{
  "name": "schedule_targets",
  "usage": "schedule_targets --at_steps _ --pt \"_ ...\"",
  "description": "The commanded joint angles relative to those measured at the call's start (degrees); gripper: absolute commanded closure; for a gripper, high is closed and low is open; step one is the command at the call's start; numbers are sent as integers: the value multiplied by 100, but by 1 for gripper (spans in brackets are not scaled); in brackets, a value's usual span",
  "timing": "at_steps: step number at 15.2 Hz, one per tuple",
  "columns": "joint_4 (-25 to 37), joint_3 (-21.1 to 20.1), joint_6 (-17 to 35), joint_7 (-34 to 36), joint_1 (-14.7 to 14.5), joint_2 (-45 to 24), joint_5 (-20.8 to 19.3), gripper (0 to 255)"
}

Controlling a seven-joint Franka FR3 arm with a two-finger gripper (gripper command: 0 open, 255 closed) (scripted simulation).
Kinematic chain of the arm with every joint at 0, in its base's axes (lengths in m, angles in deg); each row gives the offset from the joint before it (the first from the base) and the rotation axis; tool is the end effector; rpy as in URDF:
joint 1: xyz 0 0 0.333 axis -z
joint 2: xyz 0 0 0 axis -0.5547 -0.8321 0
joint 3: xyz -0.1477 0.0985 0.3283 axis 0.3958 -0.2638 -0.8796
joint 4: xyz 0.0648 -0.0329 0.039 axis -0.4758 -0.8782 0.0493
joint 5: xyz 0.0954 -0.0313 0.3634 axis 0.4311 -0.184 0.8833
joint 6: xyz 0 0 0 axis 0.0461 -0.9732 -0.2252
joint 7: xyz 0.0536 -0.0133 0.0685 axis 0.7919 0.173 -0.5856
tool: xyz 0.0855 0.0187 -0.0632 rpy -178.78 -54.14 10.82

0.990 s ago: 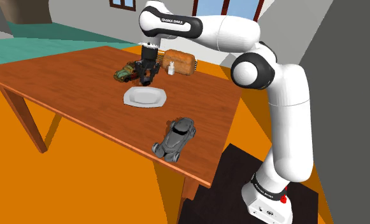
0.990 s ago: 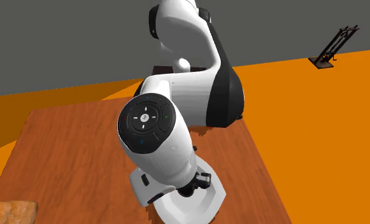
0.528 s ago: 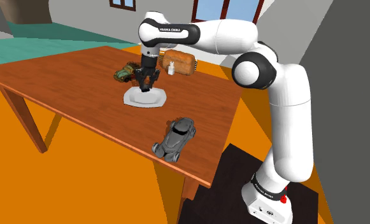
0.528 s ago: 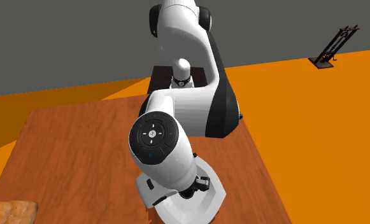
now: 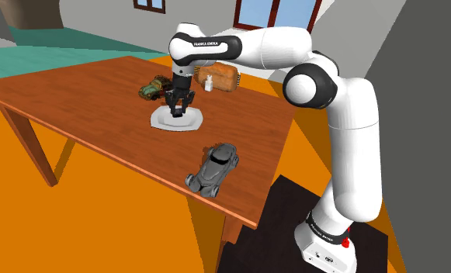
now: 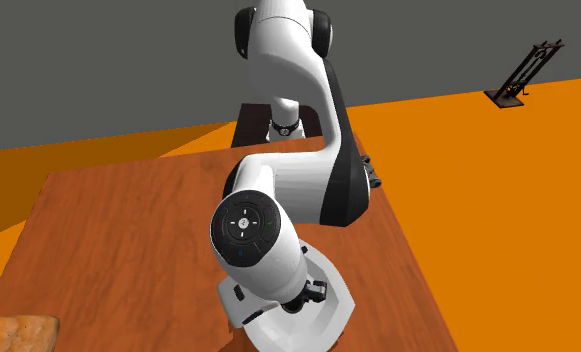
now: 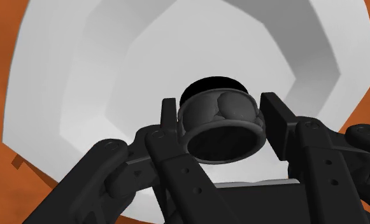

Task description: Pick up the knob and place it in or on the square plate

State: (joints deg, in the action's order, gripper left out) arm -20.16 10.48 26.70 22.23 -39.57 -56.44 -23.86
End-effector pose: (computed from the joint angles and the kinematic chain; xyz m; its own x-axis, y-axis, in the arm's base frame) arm 0.7129 0.0455 0.5070 0.9908 -0.1351 -0.0120 -0.1353 -0.9799 -0.1463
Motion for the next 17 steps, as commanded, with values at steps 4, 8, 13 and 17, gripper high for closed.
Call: schedule_targets --at_steps 4,8,13,17 --pt "-10 0 8 1 -2 5 0 0" --pt "-10 0 8 1 -2 5 0 0" --pt "731 20 -723 43 77 -8 -16 0" --pt "731 20 -723 43 77 -8 -16 0"
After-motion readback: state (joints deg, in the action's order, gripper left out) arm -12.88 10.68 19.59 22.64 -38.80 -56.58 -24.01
